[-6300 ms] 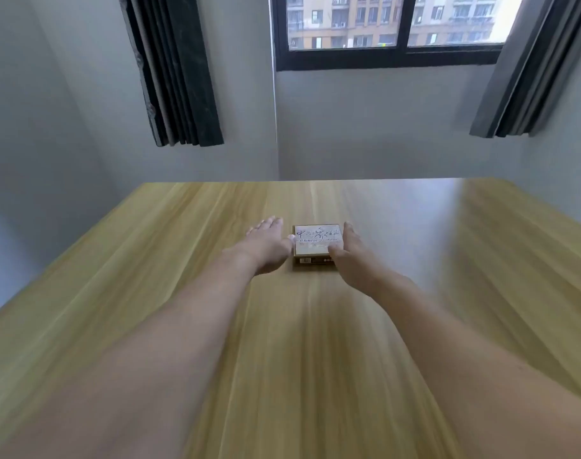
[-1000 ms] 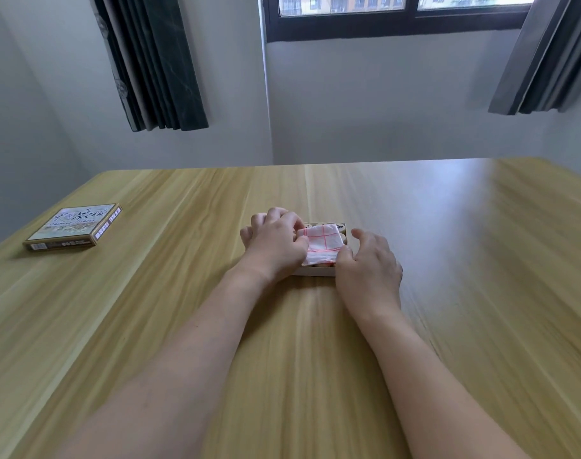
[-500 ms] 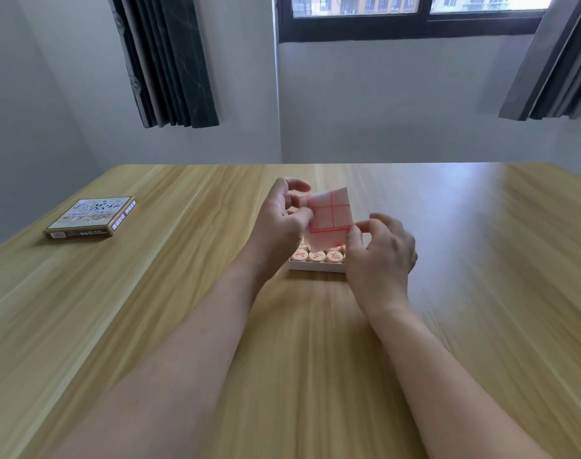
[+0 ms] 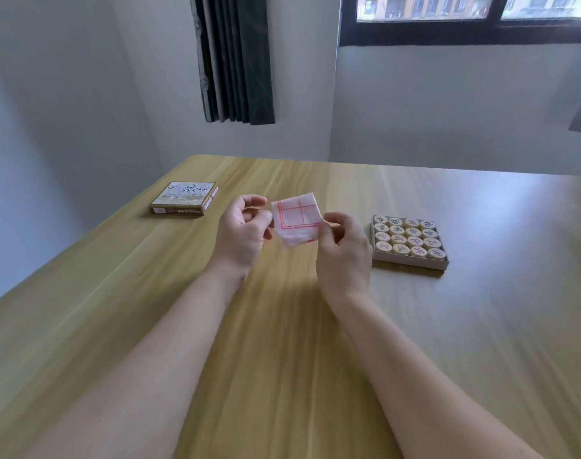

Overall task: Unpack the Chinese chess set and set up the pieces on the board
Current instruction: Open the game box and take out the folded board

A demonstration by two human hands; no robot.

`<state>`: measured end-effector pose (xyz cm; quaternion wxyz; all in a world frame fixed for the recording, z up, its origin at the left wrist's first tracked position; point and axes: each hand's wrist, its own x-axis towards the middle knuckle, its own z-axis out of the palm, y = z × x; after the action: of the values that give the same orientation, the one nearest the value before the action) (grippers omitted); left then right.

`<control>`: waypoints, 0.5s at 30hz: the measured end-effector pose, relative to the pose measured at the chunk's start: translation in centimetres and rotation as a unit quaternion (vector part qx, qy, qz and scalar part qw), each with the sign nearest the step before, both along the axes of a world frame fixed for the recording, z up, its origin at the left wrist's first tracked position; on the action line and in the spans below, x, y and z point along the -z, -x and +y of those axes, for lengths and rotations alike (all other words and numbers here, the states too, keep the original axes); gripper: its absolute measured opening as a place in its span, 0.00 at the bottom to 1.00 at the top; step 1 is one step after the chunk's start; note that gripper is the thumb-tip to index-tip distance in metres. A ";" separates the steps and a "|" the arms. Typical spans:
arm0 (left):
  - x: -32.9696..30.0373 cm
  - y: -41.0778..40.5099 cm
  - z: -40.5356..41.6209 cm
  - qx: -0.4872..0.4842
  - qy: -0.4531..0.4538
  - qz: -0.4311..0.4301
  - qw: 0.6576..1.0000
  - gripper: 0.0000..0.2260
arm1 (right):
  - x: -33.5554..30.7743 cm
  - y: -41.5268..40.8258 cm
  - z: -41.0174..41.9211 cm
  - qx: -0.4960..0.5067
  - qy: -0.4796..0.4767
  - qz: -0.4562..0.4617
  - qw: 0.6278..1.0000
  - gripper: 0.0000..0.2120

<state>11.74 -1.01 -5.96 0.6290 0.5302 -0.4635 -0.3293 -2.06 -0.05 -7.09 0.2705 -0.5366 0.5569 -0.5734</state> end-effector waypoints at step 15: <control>1.9 -17.2 0.7 -0.232 -0.055 -0.109 0.965 0.10 | 0.3 -18.8 -3.9 -0.115 -0.051 -0.002 0.992 0.10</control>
<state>28.92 -0.29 -7.82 0.6039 0.6896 -0.3746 -0.1392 16.76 -4.00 -7.38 0.3627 -0.5816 0.5198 -0.5099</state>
